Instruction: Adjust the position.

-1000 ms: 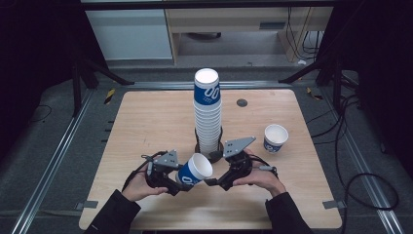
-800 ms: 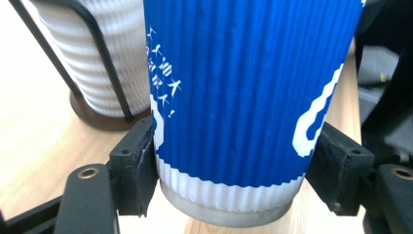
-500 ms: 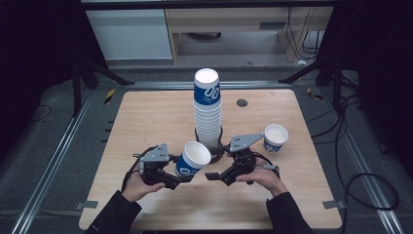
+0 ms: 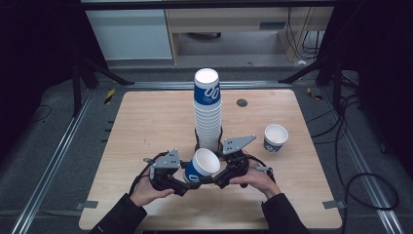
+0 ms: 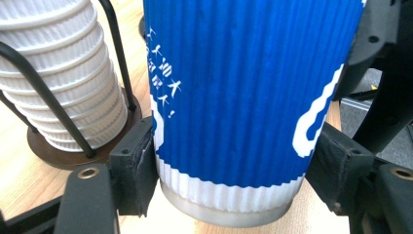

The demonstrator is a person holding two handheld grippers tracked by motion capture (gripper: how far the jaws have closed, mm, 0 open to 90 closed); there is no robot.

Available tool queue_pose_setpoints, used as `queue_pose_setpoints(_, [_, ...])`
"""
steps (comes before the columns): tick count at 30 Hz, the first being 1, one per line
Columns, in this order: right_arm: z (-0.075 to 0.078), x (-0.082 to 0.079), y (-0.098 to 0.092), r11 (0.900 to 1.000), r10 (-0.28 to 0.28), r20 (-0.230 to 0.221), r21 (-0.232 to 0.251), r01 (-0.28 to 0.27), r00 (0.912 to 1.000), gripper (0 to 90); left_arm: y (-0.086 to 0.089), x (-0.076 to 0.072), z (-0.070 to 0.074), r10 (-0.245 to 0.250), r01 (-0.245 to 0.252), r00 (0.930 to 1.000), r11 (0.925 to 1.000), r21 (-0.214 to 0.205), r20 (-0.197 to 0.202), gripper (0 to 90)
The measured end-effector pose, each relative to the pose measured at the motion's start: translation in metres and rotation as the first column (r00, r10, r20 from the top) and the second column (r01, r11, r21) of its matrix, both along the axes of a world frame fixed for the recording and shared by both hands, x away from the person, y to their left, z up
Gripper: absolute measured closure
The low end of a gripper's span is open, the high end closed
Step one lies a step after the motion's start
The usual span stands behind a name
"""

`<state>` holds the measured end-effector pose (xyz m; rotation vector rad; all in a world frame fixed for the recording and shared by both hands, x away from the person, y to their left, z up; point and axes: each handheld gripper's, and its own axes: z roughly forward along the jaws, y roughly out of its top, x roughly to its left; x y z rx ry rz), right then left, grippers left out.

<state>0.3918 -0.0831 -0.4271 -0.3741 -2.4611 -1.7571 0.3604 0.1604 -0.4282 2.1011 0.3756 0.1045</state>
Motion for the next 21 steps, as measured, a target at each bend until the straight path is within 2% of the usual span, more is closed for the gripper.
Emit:
queue_pose_setpoints(9, [-0.0028, -0.0007, 0.0027, 0.9994, 0.032, -0.015, 0.013, -0.032, 0.9994, 20.1, -0.0025, 0.0001, -0.0030, -0.003, 0.003, 1.0000, 0.9999, 0.013, -0.004, 27.9])
queue_pose_setpoints(16, [-0.0020, -0.0010, 0.0021, 0.9996, 0.023, 0.004, 0.015, -0.024, 0.9997, 21.5, -0.0014, 0.0013, -0.0029, 0.000, 0.000, 1.0000, 1.0000, 0.005, -0.009, 27.0])
queue_pose_setpoints(21, [0.0036, 0.0000, -0.0059, 0.9997, -0.010, 0.027, 0.024, 0.010, 0.9996, 21.4, 0.0014, 0.0034, -0.0045, 0.010, -0.010, 0.9997, 0.9996, 0.027, -0.023, 22.3])
